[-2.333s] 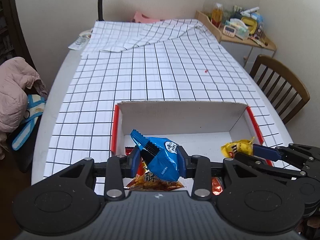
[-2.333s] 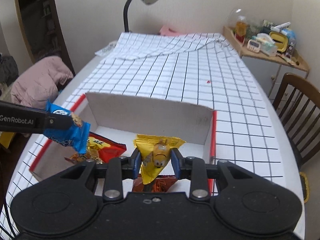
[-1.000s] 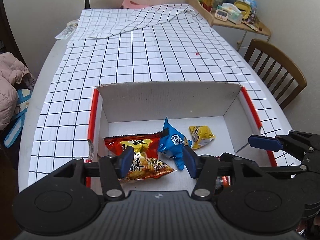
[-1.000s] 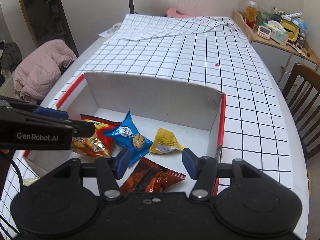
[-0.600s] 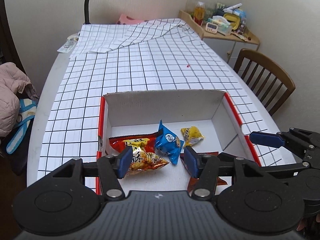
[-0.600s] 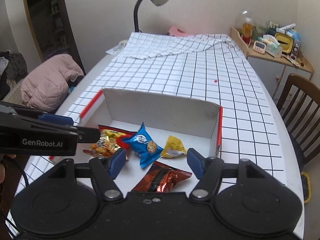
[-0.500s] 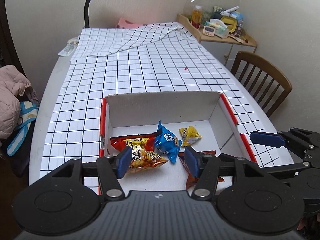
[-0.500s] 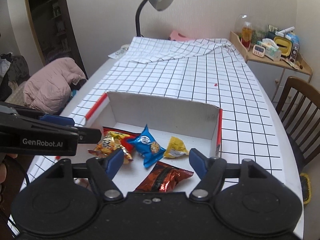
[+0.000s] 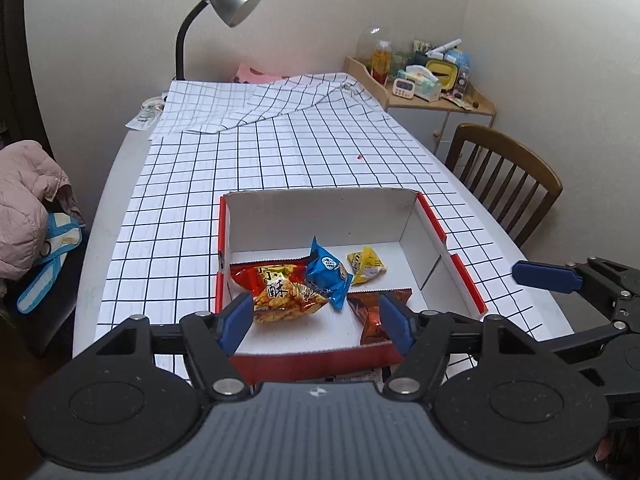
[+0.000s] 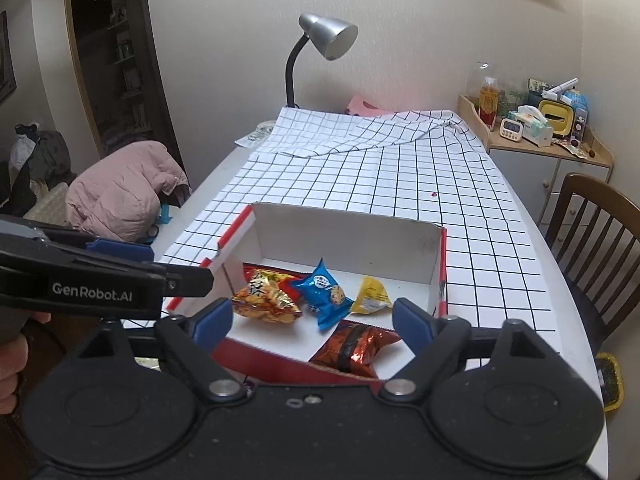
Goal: Organize snacks
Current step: 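Withdraw both open tools from the box, then grasp the green bar with the left tool while the right tool grasps the light blue packet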
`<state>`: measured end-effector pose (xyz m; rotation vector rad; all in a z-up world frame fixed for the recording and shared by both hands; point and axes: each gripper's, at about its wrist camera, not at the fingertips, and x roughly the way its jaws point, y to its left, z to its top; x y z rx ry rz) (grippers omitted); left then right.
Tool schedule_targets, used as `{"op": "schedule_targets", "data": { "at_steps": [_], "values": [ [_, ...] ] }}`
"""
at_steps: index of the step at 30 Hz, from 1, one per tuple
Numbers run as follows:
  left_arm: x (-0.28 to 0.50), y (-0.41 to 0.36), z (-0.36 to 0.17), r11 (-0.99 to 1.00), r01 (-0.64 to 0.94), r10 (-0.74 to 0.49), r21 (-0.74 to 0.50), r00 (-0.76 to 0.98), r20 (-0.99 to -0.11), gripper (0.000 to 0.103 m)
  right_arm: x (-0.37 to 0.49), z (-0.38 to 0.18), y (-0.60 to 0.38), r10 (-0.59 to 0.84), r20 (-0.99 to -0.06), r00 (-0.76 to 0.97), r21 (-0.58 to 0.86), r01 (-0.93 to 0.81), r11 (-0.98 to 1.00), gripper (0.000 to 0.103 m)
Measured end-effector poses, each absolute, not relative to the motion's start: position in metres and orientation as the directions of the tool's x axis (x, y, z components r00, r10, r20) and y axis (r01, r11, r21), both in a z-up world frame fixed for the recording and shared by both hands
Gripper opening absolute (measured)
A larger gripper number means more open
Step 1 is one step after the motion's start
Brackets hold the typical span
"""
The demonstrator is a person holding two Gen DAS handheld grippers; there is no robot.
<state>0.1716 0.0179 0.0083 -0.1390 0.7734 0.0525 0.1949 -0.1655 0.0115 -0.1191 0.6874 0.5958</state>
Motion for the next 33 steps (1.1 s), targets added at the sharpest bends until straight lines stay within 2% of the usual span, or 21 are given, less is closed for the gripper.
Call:
{"op": "schedule_targets", "data": {
  "at_steps": [9, 11, 12, 13, 21, 33],
  "values": [
    [0.134, 0.021, 0.009, 0.99, -0.091, -0.007, -0.109, 0.736, -0.677, 0.074, 0.161, 0.014, -0.173, 0.502, -0.597, 0.626, 0.096, -0.565, 0.819, 0.1],
    [0.126, 0.023, 0.008, 0.99, -0.094, -0.003, -0.108, 0.741, -0.672, 0.078, 0.156, 0.013, -0.175, 0.505, -0.594, 0.627, 0.104, -0.562, 0.821, 0.101],
    [0.123, 0.024, 0.007, 0.989, -0.098, -0.001, -0.111, 0.743, -0.67, 0.085, 0.153, 0.012, -0.175, 0.508, -0.593, 0.625, 0.109, -0.562, 0.82, 0.101],
    [0.118, 0.026, 0.006, 0.988, -0.1, -0.006, -0.121, 0.746, -0.666, 0.087, 0.15, 0.011, -0.176, 0.51, -0.591, 0.625, 0.112, -0.562, 0.819, 0.101],
    [0.086, 0.046, -0.014, 0.974, -0.16, 0.01, -0.158, 0.731, -0.682, 0.088, 0.125, -0.007, -0.177, 0.498, -0.59, 0.636, 0.096, -0.557, 0.825, 0.102],
    [0.071, 0.078, -0.078, 0.929, -0.346, 0.114, -0.13, 0.604, -0.788, 0.088, 0.112, -0.077, -0.169, 0.4, -0.687, 0.607, 0.063, -0.498, 0.865, 0.102]
  ]
}}
